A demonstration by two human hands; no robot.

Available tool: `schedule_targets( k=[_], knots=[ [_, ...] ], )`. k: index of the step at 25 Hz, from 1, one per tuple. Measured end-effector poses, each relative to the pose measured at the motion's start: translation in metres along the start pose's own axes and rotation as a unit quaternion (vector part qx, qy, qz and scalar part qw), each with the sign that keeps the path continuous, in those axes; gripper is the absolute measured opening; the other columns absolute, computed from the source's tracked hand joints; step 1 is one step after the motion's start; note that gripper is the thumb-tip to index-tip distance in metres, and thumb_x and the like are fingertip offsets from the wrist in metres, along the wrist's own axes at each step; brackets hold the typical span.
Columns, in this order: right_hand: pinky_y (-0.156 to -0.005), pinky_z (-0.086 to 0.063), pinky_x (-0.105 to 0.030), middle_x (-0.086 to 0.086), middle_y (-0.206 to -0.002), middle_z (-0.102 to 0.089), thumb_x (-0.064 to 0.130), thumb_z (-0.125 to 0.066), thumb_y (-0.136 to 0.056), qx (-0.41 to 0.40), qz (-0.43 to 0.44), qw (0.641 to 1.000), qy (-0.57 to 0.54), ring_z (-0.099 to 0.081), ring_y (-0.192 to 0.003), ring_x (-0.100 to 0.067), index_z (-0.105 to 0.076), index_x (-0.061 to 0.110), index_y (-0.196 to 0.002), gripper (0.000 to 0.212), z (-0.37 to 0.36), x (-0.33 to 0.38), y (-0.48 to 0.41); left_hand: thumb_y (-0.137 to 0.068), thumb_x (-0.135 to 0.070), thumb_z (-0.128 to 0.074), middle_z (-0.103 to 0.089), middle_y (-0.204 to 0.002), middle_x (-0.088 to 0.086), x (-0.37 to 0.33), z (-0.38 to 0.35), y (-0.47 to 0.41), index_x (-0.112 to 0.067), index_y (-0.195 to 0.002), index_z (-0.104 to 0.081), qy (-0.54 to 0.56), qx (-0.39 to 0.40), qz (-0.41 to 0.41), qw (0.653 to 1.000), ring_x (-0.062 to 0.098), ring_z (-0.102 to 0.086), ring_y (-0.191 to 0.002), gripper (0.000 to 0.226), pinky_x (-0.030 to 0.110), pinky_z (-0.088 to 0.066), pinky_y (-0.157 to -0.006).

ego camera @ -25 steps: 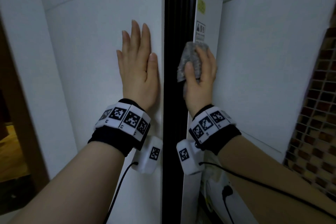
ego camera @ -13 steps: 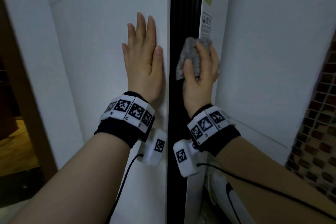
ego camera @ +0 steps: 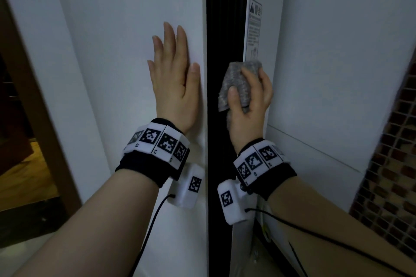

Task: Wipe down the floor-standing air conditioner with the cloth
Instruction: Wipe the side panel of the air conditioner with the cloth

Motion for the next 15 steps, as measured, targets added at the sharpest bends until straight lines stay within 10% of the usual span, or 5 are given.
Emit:
schedule_targets(
  k=[15],
  knots=[
    [-0.114, -0.024, -0.03, -0.006, -0.146, -0.024, 0.025, -0.053, -0.09, 0.001, 0.015, 1.0, 0.018, -0.025, -0.136, -0.022, -0.046, 0.033, -0.12, 0.032, 0.003, -0.015, 0.017, -0.101, -0.025, -0.029, -0.001, -0.159, 0.013, 0.004, -0.006, 0.017, -0.011, -0.151, -0.01, -0.014, -0.009, 0.013, 1.0, 0.03, 0.006, -0.146, 0.055, 0.048, 0.006, -0.116]
  ],
)
Point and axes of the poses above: each hand's wrist, its own y-axis away from the middle knuckle, its own z-axis out of the back of the hand, x = y × z, the point moved 3 cm from there along -y, towards the middle knuckle
